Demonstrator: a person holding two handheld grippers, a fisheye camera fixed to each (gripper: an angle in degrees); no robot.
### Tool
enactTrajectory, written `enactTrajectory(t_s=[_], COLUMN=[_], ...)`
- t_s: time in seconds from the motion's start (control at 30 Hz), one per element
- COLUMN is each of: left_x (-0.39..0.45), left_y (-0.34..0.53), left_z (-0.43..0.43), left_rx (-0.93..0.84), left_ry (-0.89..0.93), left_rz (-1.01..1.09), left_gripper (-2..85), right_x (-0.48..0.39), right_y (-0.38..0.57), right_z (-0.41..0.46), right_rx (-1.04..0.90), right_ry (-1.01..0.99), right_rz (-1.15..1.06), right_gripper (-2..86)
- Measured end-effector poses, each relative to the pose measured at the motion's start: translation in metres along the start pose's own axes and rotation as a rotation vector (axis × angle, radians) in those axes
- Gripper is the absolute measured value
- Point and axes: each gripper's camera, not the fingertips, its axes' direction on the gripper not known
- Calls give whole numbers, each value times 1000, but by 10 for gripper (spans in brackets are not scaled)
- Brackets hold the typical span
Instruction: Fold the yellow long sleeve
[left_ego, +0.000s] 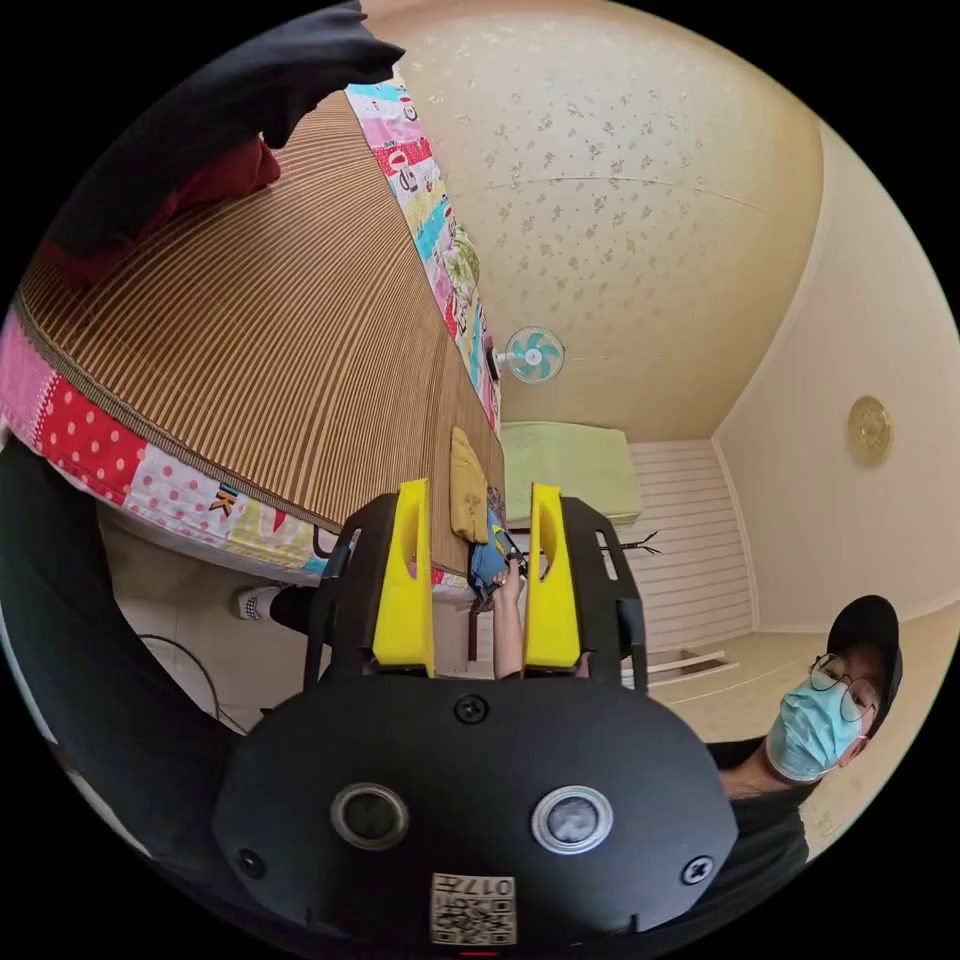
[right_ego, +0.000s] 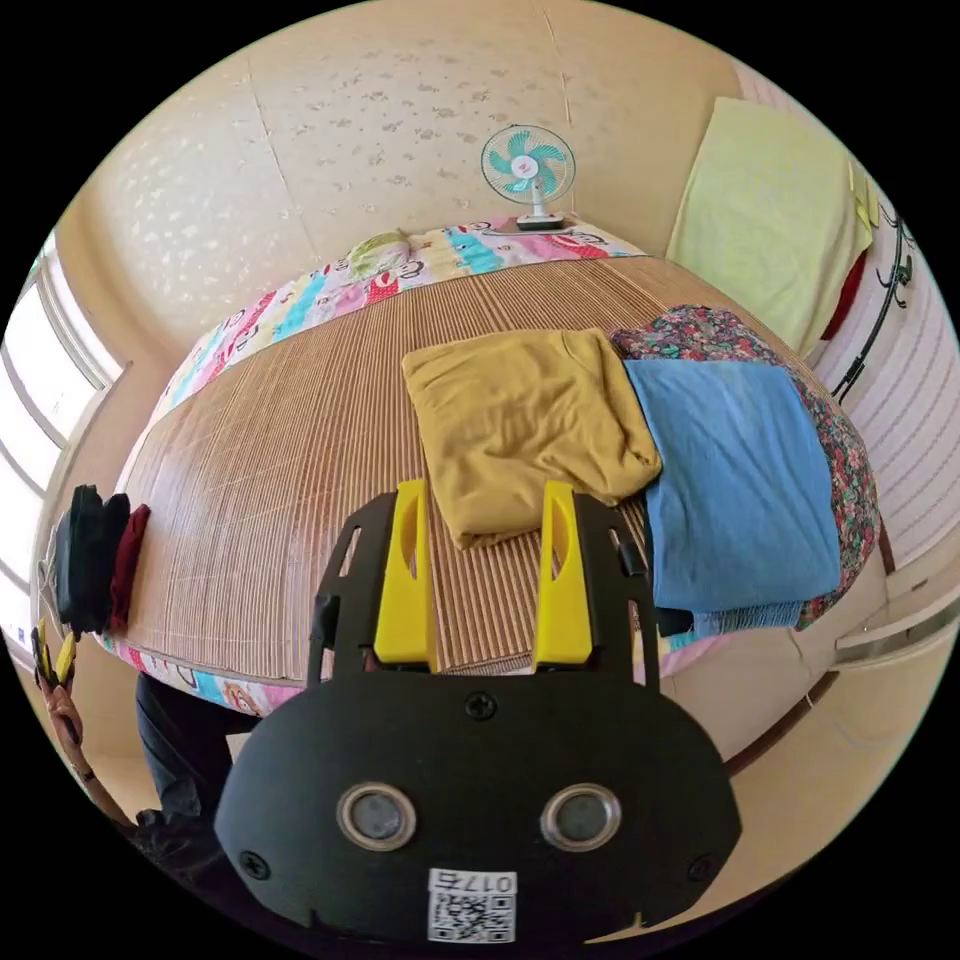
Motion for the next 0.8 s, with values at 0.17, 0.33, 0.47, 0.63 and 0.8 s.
enactTrajectory(t_s=[0.17,0.33,0.47,0.63,0.8], left_x=[-14,-21,-31,-39,-23], left_y=[2,0,-3,-3,2], left_z=[33,52,75,121,177], left_rx=[-17,-5,-31,-127,-300], left_ry=[5,-67,-70,-103,-287], left_rz=[-58,-40,-25,26,189], left_gripper=[138,136,136,135,136], right_x=[-13,-86,-194,-273,-198], right_y=[-16,-21,27,133,173], right_z=[80,54,18,16,-37], right_rx=[-122,-50,-56,-298,13], right_ry=[11,-216,-405,-785,-588], right_rz=[112,-8,-264,-498,-141], right_gripper=[71,42,44,57,105])
